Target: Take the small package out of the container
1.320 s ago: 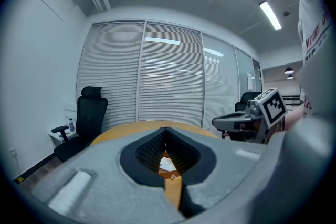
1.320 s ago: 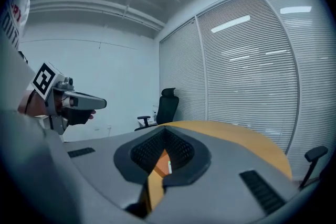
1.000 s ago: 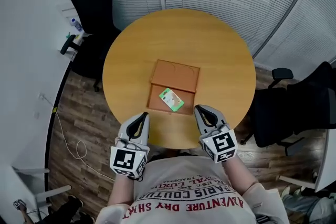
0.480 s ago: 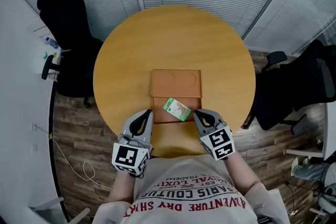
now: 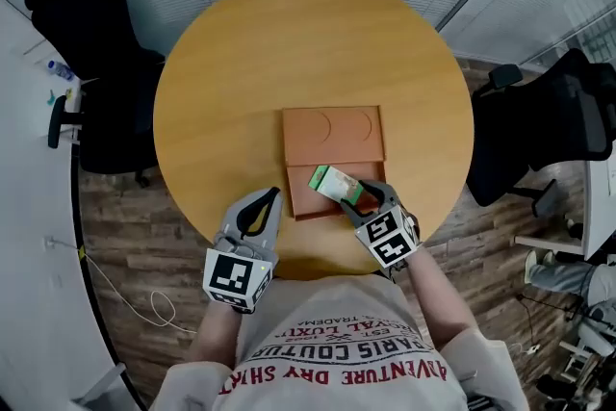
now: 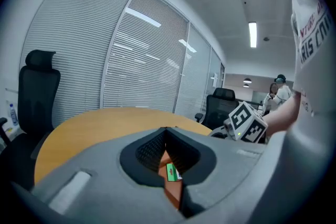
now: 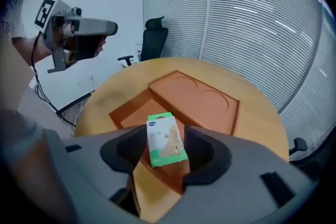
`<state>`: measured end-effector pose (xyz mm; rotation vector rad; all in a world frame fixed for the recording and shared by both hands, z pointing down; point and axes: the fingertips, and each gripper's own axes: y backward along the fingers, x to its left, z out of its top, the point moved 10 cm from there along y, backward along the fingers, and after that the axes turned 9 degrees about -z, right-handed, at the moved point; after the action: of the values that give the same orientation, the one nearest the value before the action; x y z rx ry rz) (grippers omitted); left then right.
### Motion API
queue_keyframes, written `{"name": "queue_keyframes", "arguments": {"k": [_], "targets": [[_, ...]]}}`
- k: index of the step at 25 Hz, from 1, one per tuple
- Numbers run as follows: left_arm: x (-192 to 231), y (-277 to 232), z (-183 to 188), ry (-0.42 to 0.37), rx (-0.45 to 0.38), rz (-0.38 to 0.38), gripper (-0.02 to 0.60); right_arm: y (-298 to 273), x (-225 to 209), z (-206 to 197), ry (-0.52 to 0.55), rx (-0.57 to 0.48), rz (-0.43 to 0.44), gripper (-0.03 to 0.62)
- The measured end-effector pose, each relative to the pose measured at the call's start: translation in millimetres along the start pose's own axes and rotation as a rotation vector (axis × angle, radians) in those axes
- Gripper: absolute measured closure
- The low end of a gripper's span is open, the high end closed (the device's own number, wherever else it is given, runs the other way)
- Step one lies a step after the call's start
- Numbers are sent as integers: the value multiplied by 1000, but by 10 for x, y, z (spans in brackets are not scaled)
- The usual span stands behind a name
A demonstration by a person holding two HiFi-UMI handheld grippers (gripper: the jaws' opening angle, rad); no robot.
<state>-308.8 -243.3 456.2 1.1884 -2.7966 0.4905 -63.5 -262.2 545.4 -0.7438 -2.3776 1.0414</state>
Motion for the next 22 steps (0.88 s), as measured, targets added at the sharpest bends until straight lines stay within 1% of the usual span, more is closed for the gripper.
{"name": "queue_keyframes", "arguments": {"k": [1, 3, 5, 7, 10, 12, 19, 22], "targets": [[36, -18, -33, 8, 4, -7, 569, -75, -1, 6, 0, 10, -1, 354], [87, -46, -98, 23, 14, -23, 569, -215, 6, 17, 1, 39, 28, 288], [140, -59, -153, 36, 24, -31, 569, -364, 24, 36, 22, 88, 49, 255], [205, -51, -197, 52, 24, -27, 569, -532, 57, 49, 74, 147, 57, 230], [282, -34, -244, 76, 21, -14, 569, -763, 129, 27, 167, 231, 82, 212], [291, -47, -259, 78, 24, -10, 569, -859, 140, -15, 193, 273, 98, 207], [319, 3, -268, 79, 34, 9, 569, -1004, 171, -44, 159, 355, 100, 207], [351, 24, -271, 81, 34, 21, 569, -1026, 159, -43, 158, 355, 117, 207]]}}
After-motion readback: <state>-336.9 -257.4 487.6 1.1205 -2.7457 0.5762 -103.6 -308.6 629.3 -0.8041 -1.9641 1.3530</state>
